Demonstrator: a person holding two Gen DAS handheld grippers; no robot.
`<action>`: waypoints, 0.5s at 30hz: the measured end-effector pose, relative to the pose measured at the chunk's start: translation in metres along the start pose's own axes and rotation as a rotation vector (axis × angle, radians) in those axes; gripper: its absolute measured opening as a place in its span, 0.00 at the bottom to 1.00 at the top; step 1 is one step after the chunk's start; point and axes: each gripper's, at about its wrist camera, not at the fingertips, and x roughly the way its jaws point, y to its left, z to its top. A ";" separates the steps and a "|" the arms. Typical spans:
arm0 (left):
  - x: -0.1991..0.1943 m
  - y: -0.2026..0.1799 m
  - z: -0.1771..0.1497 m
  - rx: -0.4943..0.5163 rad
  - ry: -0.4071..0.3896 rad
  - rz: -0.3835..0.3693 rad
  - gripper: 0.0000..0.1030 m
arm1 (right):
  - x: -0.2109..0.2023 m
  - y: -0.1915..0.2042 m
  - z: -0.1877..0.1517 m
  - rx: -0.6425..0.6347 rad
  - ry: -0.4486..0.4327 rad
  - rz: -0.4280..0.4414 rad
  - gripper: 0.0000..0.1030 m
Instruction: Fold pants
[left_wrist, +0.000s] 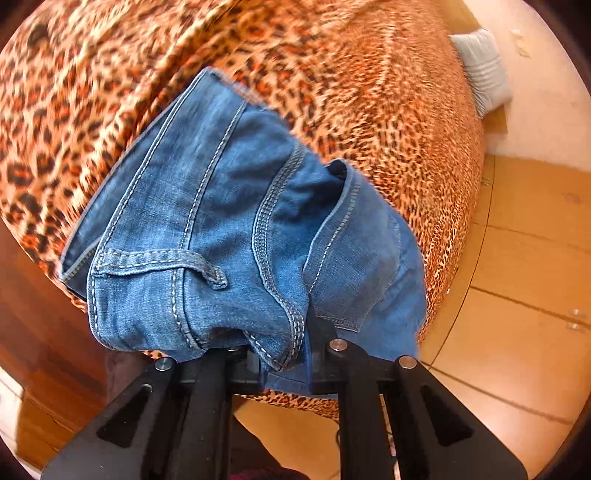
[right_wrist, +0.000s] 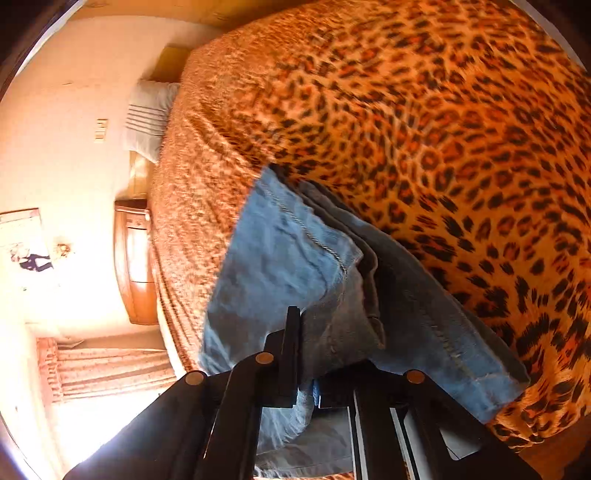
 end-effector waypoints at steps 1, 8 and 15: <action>-0.010 -0.007 -0.004 0.061 -0.027 0.014 0.11 | -0.013 0.008 -0.004 -0.036 -0.007 0.011 0.04; 0.049 0.048 -0.019 0.097 0.091 0.260 0.12 | -0.028 -0.057 -0.053 -0.041 0.057 -0.194 0.04; 0.042 0.064 -0.012 0.092 0.134 0.215 0.15 | -0.027 -0.080 -0.056 -0.030 0.062 -0.296 0.12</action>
